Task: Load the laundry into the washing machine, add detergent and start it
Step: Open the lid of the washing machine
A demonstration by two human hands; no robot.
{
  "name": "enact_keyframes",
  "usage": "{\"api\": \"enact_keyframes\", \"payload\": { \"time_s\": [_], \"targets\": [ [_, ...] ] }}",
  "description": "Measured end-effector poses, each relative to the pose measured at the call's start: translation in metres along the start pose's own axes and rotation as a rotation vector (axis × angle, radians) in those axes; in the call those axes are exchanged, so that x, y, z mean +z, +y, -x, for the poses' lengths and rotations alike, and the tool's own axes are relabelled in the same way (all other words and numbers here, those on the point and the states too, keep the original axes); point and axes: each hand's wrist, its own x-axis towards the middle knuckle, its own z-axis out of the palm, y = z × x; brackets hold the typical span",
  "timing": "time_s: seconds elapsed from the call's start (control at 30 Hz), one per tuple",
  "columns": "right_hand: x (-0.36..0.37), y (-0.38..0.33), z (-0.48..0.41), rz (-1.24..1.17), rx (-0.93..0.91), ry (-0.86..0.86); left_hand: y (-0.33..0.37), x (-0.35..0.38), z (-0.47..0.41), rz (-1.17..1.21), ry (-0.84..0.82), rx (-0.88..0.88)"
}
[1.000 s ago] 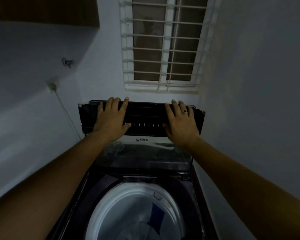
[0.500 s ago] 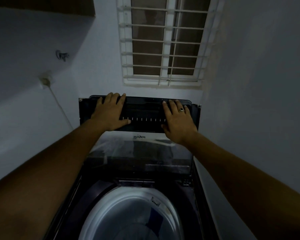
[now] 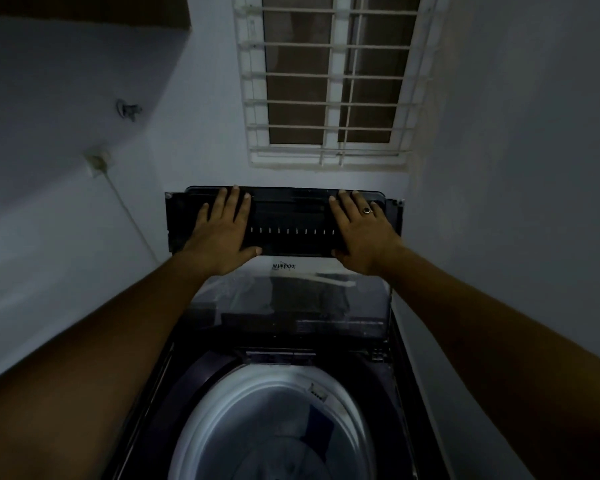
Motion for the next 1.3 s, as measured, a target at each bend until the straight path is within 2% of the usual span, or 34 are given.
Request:
{"api": "enact_keyframes", "payload": {
  "time_s": [0.43,0.87,1.1,1.3],
  "targets": [
    [-0.032,-0.05,0.094,-0.045,0.075,-0.066,0.01,-0.02,0.101,0.118,-0.094,0.072],
    [0.013,-0.127,0.252,-0.196,0.187,-0.255,0.049,0.02,0.243,0.215,-0.253,0.132],
    [0.041,-0.146,0.325,-0.229,0.234,-0.374,0.089,0.054,0.286,0.279,-0.344,0.175],
    [0.051,-0.118,0.384,-0.278,0.335,-0.377,0.152,0.06,0.288,0.344,-0.366,0.265]
  ]
}}
